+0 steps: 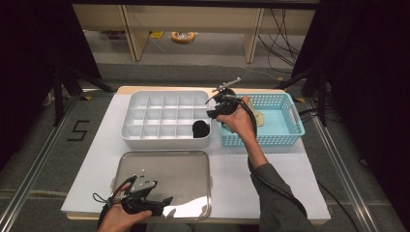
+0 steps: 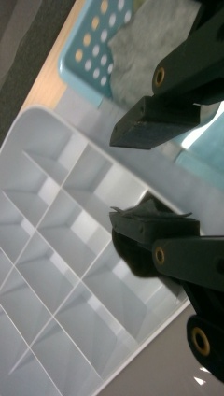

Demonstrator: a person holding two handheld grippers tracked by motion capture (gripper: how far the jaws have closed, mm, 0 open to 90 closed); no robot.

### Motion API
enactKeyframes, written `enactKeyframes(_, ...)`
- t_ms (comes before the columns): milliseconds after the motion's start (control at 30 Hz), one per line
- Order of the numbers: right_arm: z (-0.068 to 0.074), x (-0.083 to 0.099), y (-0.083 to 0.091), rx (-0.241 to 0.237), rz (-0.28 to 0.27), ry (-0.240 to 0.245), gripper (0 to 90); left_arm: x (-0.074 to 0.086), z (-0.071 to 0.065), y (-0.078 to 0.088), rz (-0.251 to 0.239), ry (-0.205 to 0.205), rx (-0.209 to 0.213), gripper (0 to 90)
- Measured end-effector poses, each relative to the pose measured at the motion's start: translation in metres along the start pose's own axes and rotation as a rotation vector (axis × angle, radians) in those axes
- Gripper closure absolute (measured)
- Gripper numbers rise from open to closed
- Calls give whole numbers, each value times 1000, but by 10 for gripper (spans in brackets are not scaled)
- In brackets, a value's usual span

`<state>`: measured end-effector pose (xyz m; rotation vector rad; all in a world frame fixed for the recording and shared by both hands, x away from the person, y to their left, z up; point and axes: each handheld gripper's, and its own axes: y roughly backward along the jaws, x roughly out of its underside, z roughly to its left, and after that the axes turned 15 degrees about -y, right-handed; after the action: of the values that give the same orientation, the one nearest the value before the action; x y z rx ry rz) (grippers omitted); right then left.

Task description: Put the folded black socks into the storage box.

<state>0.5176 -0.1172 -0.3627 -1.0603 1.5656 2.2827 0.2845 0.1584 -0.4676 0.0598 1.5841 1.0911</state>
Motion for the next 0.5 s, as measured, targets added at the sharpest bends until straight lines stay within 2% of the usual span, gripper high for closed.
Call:
enactKeyframes(33, -3, 1, 2, 2, -12, -19, 577, 0, 0, 0, -1, -1, -3, 229)
enactKeyframes(67, -7, 1, 5, 6, -6, -10, 577, 0, 0, 0, -1, -1, 0, 228)
enactKeyframes(100, -11, 2, 7, 7, -19, -34, 572, 0, 0, 0, -1, -1, -1, 228)
enactKeyframes(133, -14, 2, 8, 14, -19, -28, 572, 0, 2, 1, 20, -20, -11, 228)
enactKeyframes(267, -27, 6, 14, 22, -30, -62, 568, 0, 2, 1, 16, -21, -6, 228)
enactKeyframes(367, -36, 7, 17, 41, -29, -67, 566, 0, 1, 0, 10, -13, 0, 228)
enactKeyframes(433, -39, 9, 17, 45, -32, -90, 565, 0, 1, 0, 9, -7, 1, 228)
enactKeyframes(500, -44, 10, 17, 52, -32, -83, 564, 0, 0, 0, 8, 9, 10, 228)
